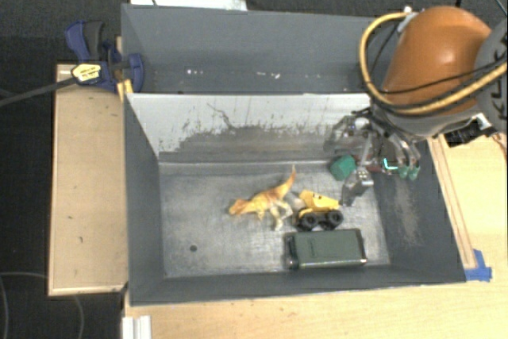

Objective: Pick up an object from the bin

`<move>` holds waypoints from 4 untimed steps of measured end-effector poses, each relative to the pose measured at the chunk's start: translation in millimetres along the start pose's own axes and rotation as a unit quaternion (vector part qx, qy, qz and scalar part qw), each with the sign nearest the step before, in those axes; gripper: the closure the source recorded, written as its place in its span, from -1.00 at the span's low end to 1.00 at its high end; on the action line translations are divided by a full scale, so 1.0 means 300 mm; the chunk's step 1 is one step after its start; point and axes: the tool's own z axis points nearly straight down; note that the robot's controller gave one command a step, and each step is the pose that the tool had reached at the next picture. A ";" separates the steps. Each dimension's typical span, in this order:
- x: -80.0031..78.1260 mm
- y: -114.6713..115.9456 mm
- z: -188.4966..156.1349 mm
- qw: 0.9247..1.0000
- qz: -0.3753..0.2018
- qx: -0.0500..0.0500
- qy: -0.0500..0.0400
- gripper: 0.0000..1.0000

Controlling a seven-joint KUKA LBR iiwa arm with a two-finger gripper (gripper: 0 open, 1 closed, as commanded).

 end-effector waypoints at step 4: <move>-0.027 0.034 0.530 0.995 -0.100 0.002 -0.009 1.00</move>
Offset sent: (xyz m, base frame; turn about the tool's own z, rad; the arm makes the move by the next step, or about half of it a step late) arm 0.0001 -0.0182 -0.1436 -0.7143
